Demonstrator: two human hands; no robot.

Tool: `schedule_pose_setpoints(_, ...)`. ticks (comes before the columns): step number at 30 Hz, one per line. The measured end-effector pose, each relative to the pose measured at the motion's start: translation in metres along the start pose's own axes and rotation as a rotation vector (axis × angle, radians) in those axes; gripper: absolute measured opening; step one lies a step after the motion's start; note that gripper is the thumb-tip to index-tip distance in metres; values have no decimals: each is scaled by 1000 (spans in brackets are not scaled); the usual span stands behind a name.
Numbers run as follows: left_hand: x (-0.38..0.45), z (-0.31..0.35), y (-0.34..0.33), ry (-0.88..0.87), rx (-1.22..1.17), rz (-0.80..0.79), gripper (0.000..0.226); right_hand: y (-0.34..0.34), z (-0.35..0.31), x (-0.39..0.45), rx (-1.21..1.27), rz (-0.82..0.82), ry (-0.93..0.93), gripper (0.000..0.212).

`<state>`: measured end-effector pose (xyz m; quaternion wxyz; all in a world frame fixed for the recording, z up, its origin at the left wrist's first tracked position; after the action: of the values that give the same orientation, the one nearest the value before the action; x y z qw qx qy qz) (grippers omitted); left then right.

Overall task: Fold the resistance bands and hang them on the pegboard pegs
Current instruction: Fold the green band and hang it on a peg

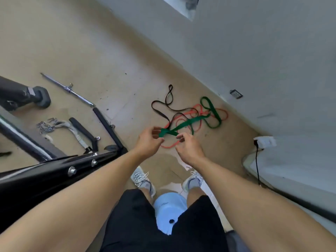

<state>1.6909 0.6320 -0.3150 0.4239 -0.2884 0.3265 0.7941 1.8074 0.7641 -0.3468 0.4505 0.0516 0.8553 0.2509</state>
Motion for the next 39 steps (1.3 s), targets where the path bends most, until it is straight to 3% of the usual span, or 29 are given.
schedule_pose_setpoints(10,161,-165,-64,57,168,-62,44,-112,107,221,-322,-192,14,52)
schedule_pose_setpoints(16,276,-235,-81,54,337,-73,51,-172,170,353,-404,-150,9,61)
schedule_pose_setpoints(23,345,-250,-93,79,658,-292,55,-208,209,453,-718,8,130,50)
schedule_pose_setpoints(26,347,-227,-93,-27,747,-248,54,-218,221,470,-825,25,98,35)
schedule_pose_setpoints(30,326,-202,-95,-155,792,-159,50,-229,243,467,-805,-9,2,35)
schedule_pose_setpoints(35,281,-218,-88,-119,874,-128,50,-230,255,434,-688,5,-4,34)
schedule_pose_setpoints(39,246,-235,-76,-20,935,-135,54,-233,237,398,-723,4,138,30)
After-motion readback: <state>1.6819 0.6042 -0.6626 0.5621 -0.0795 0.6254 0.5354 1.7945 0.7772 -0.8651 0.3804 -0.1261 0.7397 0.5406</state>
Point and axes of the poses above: each hand's wrist, its own x-axis towards the middle knuckle, its own y-axis out of the back of the hand, z = x × y, the point moved 6 cm from there along x, towards the middle knuckle, and after that the axes turned 9 degrees about -z, right-handed, at the moved point
